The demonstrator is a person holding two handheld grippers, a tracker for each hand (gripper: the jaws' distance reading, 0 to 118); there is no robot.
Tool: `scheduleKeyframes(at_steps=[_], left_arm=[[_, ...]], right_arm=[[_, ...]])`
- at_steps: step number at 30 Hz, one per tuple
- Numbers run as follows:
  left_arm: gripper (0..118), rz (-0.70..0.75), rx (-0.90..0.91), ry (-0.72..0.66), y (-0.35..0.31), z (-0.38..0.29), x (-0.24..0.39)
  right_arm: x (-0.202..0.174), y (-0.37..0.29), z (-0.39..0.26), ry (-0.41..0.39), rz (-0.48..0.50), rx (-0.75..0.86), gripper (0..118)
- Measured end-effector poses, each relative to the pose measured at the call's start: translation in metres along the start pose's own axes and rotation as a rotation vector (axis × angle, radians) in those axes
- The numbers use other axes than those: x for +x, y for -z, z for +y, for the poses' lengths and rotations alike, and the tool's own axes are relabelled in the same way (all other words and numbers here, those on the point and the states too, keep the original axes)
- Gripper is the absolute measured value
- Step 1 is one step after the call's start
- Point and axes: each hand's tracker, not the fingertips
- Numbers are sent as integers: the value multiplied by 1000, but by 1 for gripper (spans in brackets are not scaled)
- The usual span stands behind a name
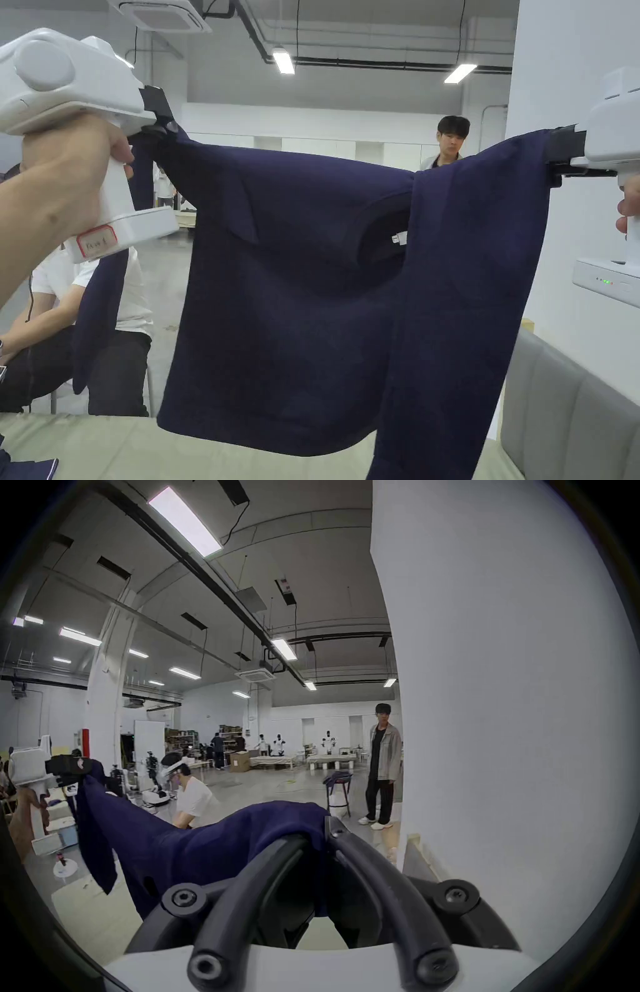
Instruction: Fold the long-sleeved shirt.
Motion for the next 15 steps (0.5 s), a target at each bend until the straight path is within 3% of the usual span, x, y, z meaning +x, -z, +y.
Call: scheduleKeyframes(at_steps=[10,15], left_arm=[[8,86,-91,75,146,-99,-51],[8,143,-141,189,187,-152,-64]], right_arm=[[9,151,-98,-77,-76,-40,3],[9,191,-155,-103,-111,-54,3]])
